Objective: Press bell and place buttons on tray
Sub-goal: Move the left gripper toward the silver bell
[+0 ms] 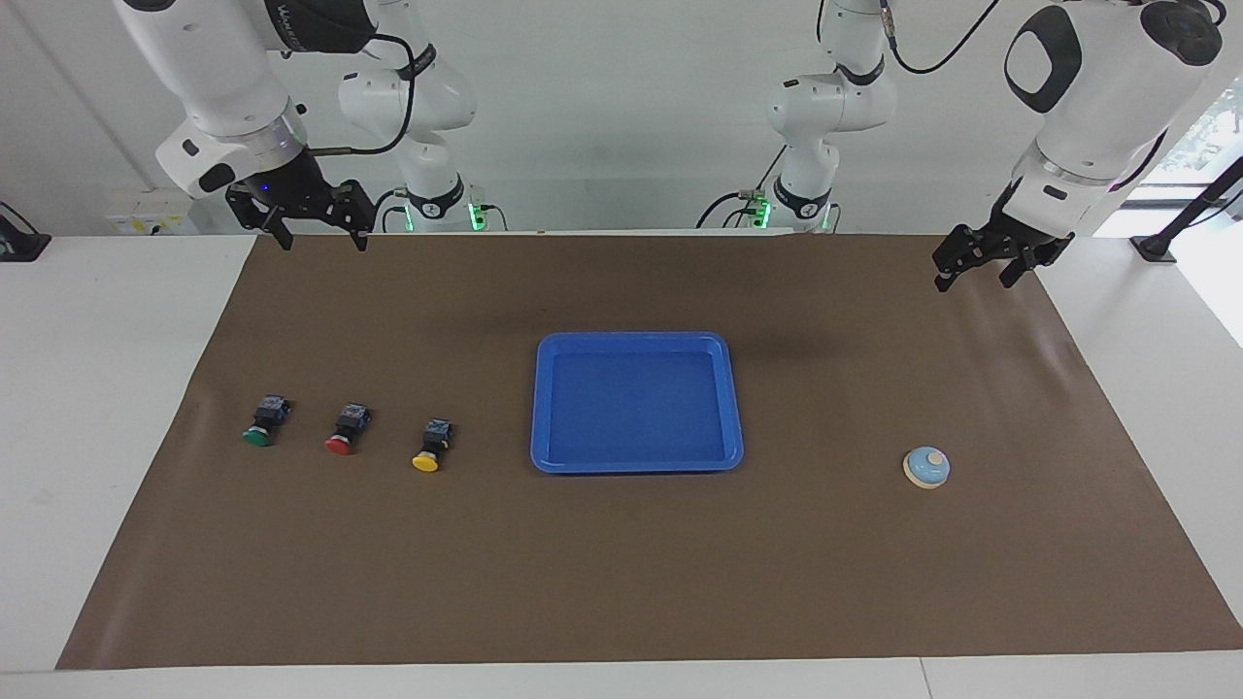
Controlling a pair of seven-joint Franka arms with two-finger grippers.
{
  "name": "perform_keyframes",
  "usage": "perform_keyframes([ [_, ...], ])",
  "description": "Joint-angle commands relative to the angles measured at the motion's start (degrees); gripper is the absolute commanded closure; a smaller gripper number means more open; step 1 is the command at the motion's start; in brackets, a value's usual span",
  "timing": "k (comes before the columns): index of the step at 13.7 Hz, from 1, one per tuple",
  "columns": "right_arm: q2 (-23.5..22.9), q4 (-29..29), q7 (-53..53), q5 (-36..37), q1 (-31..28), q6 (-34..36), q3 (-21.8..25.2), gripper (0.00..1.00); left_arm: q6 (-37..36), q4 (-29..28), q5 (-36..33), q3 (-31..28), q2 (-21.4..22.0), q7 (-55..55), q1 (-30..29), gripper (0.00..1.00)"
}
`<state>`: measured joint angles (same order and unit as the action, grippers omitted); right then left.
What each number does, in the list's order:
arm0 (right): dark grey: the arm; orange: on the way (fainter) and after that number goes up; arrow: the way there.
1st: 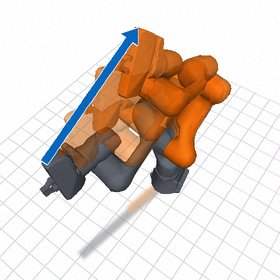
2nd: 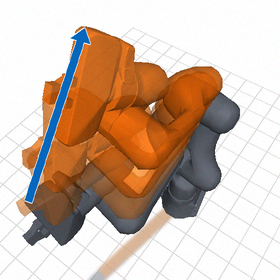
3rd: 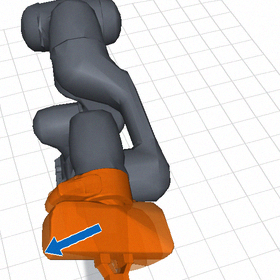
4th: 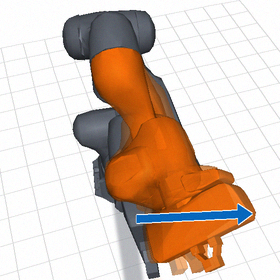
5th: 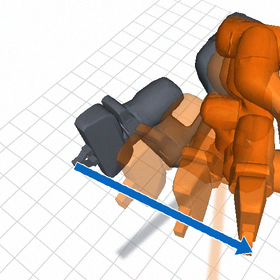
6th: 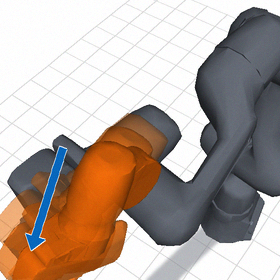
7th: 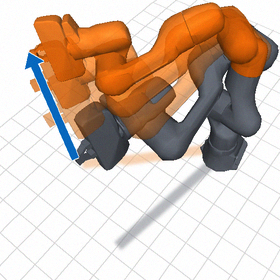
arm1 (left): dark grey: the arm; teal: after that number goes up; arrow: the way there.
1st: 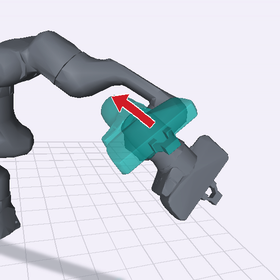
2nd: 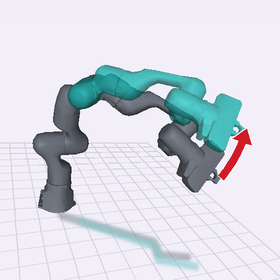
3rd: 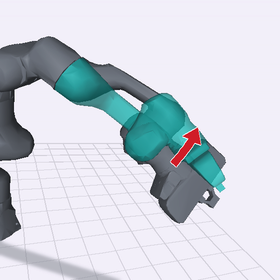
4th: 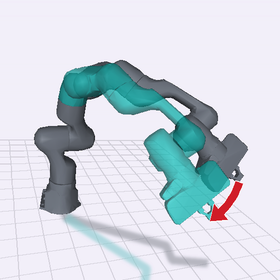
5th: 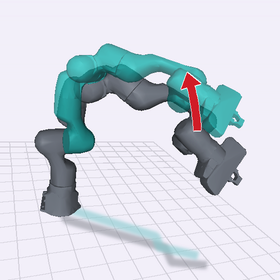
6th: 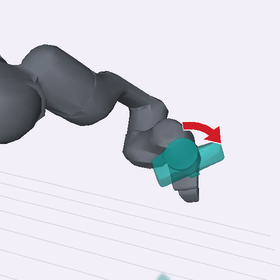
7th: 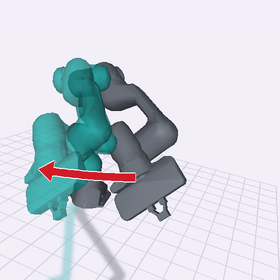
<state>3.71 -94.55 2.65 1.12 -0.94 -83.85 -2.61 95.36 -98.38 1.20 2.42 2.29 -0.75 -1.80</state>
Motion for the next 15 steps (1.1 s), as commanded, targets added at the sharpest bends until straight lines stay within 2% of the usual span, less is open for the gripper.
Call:
perform_keyframes([
  [1,0.0,0.2,-1.3,-0.9,-1.2,0.7,-0.6,0.0,0.8,-0.1,-0.1,-0.1,0.3,-0.6,0.9,0.0],
  [4,0.0,0.2,-1.3,-0.9,-1.2,0.7,-0.6,0.0,5.0,-3.5,-0.1,0.0,1.4,-0.7,0.7,0.02],
  [5,0.0,0.2,-1.3,-0.9,-1.2,0.7,-0.6,0.0,7.1,-3.4,-0.2,-0.1,0.8,-0.8,0.7,0.54],
  [6,0.0,0.2,-1.3,-0.9,-1.2,0.7,-0.6,0.0,7.6,-2.7,-0.1,-0.1,-0.9,-0.9,0.5,1.0],
  [8,0.0,0.2,-1.3,-0.9,-1.2,0.7,-0.6,0.0,8.2,0.5,-0.1,-0.1,-6.1,-0.9,0.5,1.0],
  [11,0.0,0.2,-1.3,-0.9,-1.2,0.7,-0.6,0.0,12.0,7.2,0.1,-0.3,-17.4,-1.2,0.5,1.0],
  [13,0.0,0.2,-1.3,-0.9,-1.2,0.7,-0.6,0.0,17.9,8.1,0.1,-0.5,-22.0,-2.0,0.2,1.0],
  [15,0.0,0.2,-1.3,-0.9,-1.2,0.7,-0.6,0.0,19.7,8.1,0.0,-0.5,-25.7,-1.9,-0.2,1.0],
])
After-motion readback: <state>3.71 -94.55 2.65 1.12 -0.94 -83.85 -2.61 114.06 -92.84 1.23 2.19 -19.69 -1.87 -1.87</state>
